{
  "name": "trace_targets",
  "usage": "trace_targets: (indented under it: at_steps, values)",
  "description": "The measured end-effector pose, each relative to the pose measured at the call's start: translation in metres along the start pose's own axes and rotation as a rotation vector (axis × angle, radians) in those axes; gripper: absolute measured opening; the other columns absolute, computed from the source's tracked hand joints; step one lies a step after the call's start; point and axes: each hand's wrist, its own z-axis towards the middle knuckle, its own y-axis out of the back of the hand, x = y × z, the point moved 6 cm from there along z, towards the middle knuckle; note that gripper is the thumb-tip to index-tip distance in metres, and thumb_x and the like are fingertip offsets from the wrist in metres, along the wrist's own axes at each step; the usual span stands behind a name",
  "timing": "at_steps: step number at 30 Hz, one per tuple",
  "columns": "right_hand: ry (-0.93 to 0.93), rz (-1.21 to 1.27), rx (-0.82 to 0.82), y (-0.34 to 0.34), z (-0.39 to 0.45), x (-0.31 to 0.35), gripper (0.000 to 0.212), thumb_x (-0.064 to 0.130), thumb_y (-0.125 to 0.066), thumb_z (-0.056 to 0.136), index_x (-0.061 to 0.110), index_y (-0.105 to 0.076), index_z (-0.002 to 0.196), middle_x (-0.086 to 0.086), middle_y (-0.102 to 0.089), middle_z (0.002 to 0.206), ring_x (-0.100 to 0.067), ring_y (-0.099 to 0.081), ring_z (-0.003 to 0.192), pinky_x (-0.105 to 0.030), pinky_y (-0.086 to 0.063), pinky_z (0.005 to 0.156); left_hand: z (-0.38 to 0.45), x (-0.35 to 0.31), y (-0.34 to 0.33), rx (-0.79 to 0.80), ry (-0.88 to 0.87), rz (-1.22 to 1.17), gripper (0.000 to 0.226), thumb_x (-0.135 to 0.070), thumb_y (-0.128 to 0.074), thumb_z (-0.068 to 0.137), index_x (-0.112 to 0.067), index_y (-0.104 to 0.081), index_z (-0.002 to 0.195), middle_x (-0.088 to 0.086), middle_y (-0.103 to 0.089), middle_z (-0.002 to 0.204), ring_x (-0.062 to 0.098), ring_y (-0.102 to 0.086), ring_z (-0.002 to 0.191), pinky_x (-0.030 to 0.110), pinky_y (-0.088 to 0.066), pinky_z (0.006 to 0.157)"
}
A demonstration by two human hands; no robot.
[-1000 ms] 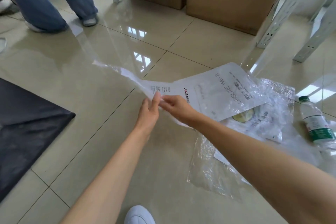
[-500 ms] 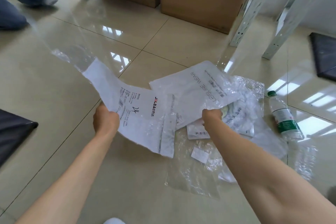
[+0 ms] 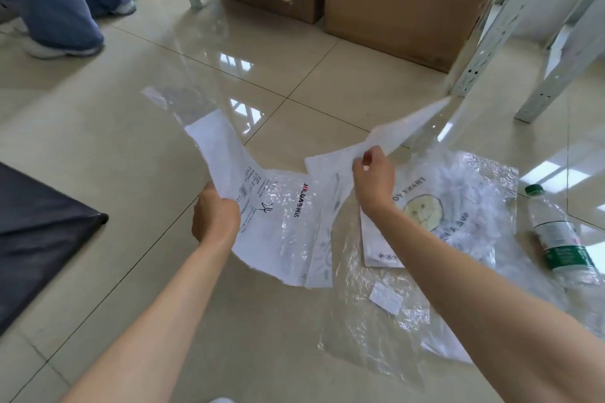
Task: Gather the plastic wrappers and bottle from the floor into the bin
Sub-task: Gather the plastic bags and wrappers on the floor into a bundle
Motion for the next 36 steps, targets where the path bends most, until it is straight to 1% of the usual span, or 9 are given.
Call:
trace_targets:
  at_steps: [7,11,15,19,22,25,29,32,36]
  values:
    - [0.545,-0.365,0.398,-0.058,-0.044,0.124,0.011,0.004,-0.049,0.085,0.000,-0.053,0.094,-0.018,-0.064,0.092,-0.037,-0.057,0.082,-0.046,-0.047,0.073,-0.003,-0.003,0.015,0.009,0.053,-0.381,0.018,-0.010,-0.042,0.082,-0.018,-0.056,0.075,-0.003,-0.057,0.066,0.026,-0.049,0.068,0.032,-0.042,0.066]
    - [0.606,-0.347,0.480,-0.082,-0.081,0.130,0.009,0.010,-0.048,0.092,0.003,-0.052,0.096,-0.017,-0.066,0.083,-0.039,-0.059,0.076,-0.044,-0.046,0.064,-0.017,-0.012,0.009,0.152,0.155,-0.777,0.032,-0.038,-0.043,0.093,-0.013,-0.063,0.091,0.004,-0.066,0.086,0.022,-0.060,0.075,0.033,-0.049,0.068]
    - [0.378,-0.024,0.594,-0.095,-0.095,0.110,0.019,0.021,-0.052,0.095,0.010,-0.066,0.102,-0.007,-0.073,0.111,-0.027,-0.066,0.103,-0.041,-0.052,0.088,-0.024,-0.023,-0.003,0.360,0.150,-0.853,0.067,-0.069,-0.037,0.087,-0.013,-0.070,0.102,0.007,-0.077,0.091,0.017,-0.075,0.083,0.032,-0.061,0.068]
    - [0.154,0.201,0.771,-0.095,-0.114,0.084,0.041,0.009,-0.041,0.090,0.018,-0.073,0.114,0.006,-0.068,0.126,-0.008,-0.060,0.118,-0.024,-0.044,0.103,-0.018,-0.020,-0.003,0.226,0.153,-0.734,0.012,-0.010,-0.056,0.090,-0.004,-0.065,0.084,0.013,-0.068,0.085,0.029,-0.067,0.081,0.038,-0.053,0.076]
    - [0.074,0.217,0.829,-0.084,-0.123,0.058,0.044,0.001,-0.038,0.089,0.012,-0.073,0.114,0.000,-0.064,0.133,-0.010,-0.056,0.127,-0.021,-0.038,0.107,-0.017,-0.012,-0.006,0.139,0.116,-0.567,0.022,0.005,-0.044,0.087,-0.001,-0.064,0.096,0.011,-0.065,0.091,0.025,-0.060,0.081,0.032,-0.047,0.072]
    - [0.062,0.007,0.621,-0.055,-0.111,0.015,0.038,0.007,-0.042,0.095,0.017,-0.069,0.119,0.001,-0.061,0.135,-0.015,-0.059,0.122,-0.021,-0.043,0.098,-0.015,-0.012,-0.008,0.086,-0.015,-0.348,0.015,0.002,-0.041,0.087,-0.006,-0.054,0.088,0.010,-0.054,0.085,0.021,-0.048,0.075,0.032,-0.040,0.067]
    - [-0.056,-0.512,0.264,0.016,-0.079,-0.059,0.044,0.024,-0.050,0.096,0.020,-0.048,0.140,-0.004,-0.042,0.150,-0.025,-0.050,0.129,-0.040,-0.039,0.105,-0.020,-0.023,-0.011,0.052,-0.167,-0.153,0.017,-0.002,-0.041,0.092,-0.009,-0.041,0.077,0.007,-0.041,0.070,0.021,-0.038,0.069,0.033,-0.033,0.061]
    - [-0.216,-0.806,0.354,0.046,-0.071,-0.115,0.069,0.042,-0.056,0.092,0.018,-0.026,0.150,-0.013,-0.023,0.158,-0.031,-0.030,0.143,-0.051,-0.024,0.114,-0.031,-0.033,-0.012,0.036,-0.271,-0.113,0.014,-0.002,-0.042,0.095,-0.005,-0.045,0.081,0.003,-0.045,0.067,0.025,-0.042,0.069,0.032,-0.035,0.066]
    - [-0.205,-0.837,0.495,0.050,-0.067,-0.160,0.058,0.032,-0.056,0.093,0.020,-0.032,0.145,-0.009,-0.031,0.155,-0.033,-0.041,0.135,-0.049,-0.042,0.101,-0.036,-0.036,-0.015,0.036,-0.304,-0.114,0.013,-0.006,-0.041,0.097,-0.002,-0.046,0.085,0.005,-0.046,0.069,0.028,-0.043,0.073,0.036,-0.036,0.068]
